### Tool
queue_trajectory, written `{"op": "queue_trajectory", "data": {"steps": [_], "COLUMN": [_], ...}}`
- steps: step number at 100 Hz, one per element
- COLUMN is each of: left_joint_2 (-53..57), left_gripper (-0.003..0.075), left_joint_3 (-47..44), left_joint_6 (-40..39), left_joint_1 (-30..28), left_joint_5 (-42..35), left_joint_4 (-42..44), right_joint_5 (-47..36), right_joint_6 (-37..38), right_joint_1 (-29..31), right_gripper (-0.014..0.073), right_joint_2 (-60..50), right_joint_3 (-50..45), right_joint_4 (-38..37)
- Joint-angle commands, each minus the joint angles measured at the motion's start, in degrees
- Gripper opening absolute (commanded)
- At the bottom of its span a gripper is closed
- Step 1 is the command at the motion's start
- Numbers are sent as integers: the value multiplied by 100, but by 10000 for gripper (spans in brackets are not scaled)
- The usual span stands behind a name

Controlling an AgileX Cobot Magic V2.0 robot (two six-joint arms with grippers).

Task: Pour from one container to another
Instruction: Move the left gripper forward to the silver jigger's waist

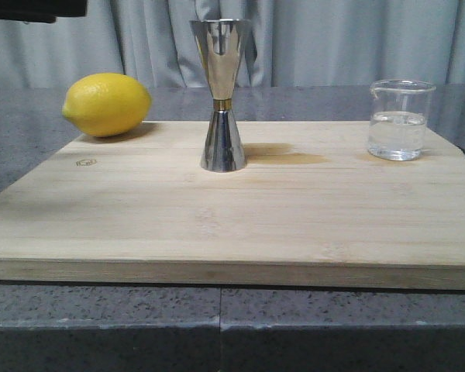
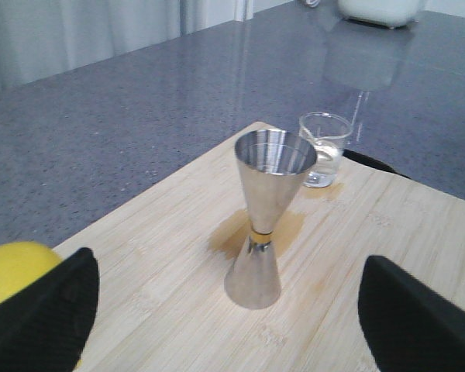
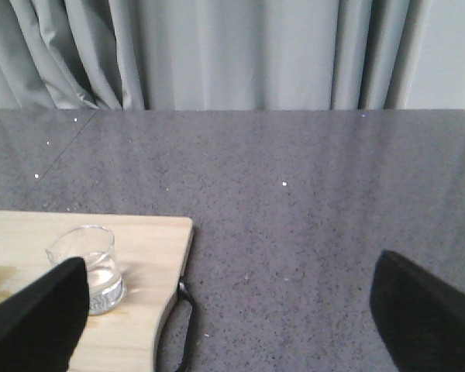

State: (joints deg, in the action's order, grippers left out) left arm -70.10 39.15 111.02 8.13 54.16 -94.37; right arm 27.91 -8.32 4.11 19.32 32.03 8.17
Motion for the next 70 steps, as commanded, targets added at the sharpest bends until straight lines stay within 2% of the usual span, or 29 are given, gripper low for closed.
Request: {"op": "queue_trajectory", "data": {"steps": [1,12,27,49,70], "left_joint_2": [-151,-549,-1090,-1871,-2375], "left_gripper": [629,629,629,629,629], "left_joint_3": [129,129,176,562,1062], "left_joint_6": [439,887,1251,1260,1260], "left_joint_1": [295,622,960,1302,1361], "left_joint_5": [227,266,313,557,635], "left_joint_4": [-786,-1172,-1172,-1172,-1172], "right_joint_5": [-88,232,582,669,669], "right_joint_6": [-63,-130,-536,-1048,-1132], "right_joint_1": [22,22,22,11,0], "right_gripper": [668,668,668,667,668], "right_joint_2": [281,599,1033,1497,1588], "right_joint_3": [348,634,989,1182,1207], "right_joint_4": [35,35,294,872,938]}}
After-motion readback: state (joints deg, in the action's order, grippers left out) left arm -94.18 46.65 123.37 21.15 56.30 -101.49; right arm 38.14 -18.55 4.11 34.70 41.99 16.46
